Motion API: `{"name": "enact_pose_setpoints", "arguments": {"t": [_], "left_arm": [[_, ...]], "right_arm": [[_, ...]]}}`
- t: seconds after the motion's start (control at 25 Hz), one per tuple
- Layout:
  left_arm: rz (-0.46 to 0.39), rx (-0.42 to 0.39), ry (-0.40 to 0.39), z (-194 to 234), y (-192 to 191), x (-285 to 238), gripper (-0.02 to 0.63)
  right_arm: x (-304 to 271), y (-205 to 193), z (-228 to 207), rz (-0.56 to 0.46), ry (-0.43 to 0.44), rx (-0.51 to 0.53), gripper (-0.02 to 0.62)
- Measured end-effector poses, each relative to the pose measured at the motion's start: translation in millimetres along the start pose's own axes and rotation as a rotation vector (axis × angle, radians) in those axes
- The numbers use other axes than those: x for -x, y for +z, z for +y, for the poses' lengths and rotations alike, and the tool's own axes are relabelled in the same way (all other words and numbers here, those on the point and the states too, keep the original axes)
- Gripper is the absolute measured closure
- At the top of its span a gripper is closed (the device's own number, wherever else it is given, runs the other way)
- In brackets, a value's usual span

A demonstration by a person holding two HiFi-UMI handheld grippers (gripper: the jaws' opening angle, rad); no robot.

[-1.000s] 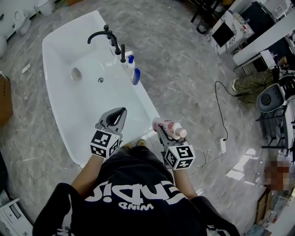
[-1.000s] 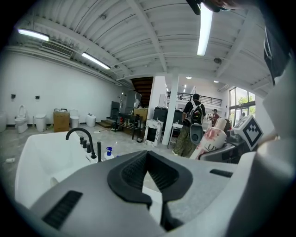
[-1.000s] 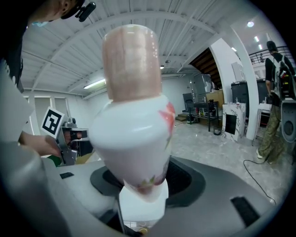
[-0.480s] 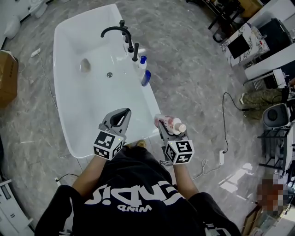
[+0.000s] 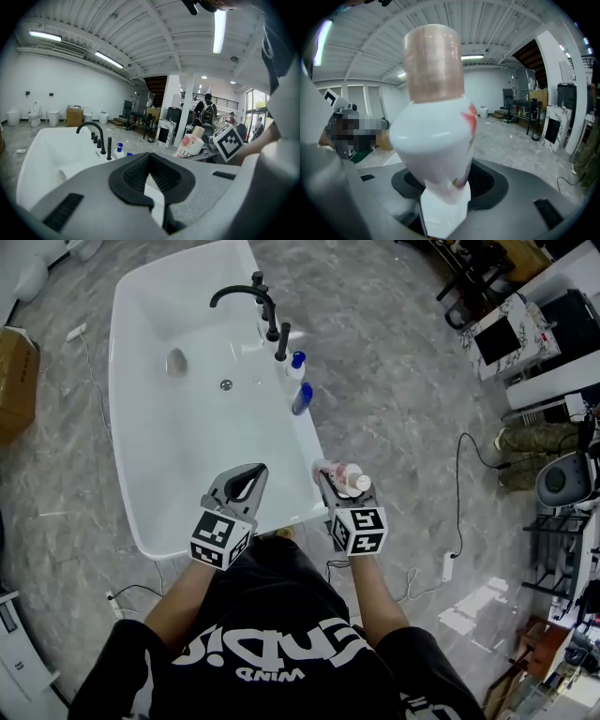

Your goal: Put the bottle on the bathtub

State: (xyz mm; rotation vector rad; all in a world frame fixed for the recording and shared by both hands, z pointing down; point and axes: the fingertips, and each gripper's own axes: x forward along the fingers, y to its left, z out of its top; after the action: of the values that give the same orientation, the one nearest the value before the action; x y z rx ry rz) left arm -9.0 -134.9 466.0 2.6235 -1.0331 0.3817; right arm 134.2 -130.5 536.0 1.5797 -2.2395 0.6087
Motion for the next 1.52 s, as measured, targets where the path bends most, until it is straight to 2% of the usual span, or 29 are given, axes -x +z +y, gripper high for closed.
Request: {"name": "enact_pose_setpoints", "arguments": {"t": [0.68, 1.12, 1.52], "left_arm": [[0.057, 0.06, 0.002, 10.8, -30.7, -40.1, 0.598], [0.104, 0.102, 0.044, 31.8, -51.0, -54.3, 0.598], [0.138, 0.144, 0.081, 56.7, -73.1, -65.7, 0.598]], "right_arm": [[-94.0, -38.7, -45.7, 0.096, 0.002, 0.02, 0.351], [-152.9, -68.2, -62.0, 0.165, 0.017, 0.03, 0.351], [-202.0, -87.6, -77.4, 0.173, 0.017, 0.031, 0.351]]}}
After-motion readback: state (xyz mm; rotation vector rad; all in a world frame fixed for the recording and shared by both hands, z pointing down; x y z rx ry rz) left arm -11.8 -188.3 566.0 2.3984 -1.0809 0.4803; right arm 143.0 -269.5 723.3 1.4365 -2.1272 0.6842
